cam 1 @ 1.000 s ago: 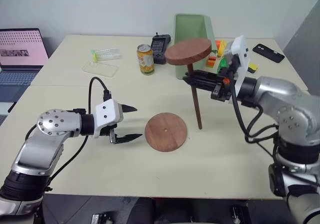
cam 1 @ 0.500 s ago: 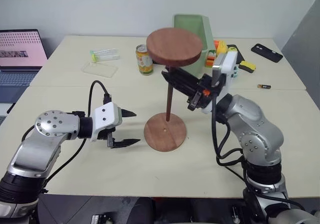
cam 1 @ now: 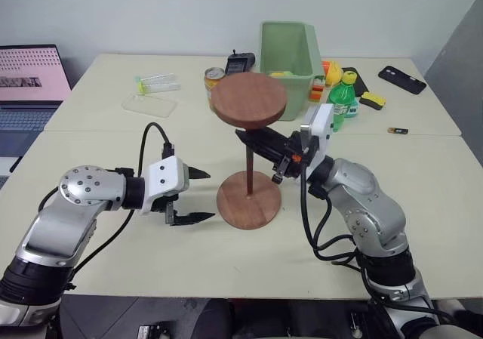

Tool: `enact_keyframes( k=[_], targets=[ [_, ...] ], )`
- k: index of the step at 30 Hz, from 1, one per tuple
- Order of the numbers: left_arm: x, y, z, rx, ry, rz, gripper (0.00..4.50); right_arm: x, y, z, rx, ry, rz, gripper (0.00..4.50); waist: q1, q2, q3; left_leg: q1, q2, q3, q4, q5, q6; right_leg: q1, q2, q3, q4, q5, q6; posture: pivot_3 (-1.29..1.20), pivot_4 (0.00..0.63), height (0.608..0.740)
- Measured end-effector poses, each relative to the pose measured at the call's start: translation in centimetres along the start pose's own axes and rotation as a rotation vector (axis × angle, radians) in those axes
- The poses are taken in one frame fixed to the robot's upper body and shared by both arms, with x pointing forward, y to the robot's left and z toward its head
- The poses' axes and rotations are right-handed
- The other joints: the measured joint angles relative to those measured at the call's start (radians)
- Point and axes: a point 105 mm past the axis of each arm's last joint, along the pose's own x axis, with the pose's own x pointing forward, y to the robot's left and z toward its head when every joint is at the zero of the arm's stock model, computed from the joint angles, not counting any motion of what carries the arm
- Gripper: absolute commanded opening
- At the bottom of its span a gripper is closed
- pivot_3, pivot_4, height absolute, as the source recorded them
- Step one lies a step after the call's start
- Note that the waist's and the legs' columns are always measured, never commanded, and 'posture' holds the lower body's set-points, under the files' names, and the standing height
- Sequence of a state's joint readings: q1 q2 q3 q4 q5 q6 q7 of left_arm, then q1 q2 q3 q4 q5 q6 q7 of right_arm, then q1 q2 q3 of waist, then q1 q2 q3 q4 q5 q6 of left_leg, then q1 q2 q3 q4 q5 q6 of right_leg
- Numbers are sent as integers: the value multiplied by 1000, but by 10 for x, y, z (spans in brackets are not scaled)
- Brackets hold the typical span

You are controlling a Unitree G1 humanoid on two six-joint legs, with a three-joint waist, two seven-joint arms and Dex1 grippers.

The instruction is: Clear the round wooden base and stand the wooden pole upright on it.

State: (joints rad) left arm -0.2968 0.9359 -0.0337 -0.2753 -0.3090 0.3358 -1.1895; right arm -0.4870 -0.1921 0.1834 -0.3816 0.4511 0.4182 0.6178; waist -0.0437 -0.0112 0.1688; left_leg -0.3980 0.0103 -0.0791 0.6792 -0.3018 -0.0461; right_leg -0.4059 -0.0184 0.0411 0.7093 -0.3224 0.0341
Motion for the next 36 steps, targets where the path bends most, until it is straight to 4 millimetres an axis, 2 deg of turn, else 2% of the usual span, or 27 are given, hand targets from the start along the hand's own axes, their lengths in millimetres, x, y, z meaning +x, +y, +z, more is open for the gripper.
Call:
enact_keyframes(
  k=[36],
  targets=[
    [0, 0, -2, 14, -8, 3, 4500, 0, 8, -11, -39, -11, 4, 207, -1, 0, 0, 1, 0, 0, 0, 0, 0, 0, 0, 0, 2, 0, 0, 0, 150, 740]
  ],
)
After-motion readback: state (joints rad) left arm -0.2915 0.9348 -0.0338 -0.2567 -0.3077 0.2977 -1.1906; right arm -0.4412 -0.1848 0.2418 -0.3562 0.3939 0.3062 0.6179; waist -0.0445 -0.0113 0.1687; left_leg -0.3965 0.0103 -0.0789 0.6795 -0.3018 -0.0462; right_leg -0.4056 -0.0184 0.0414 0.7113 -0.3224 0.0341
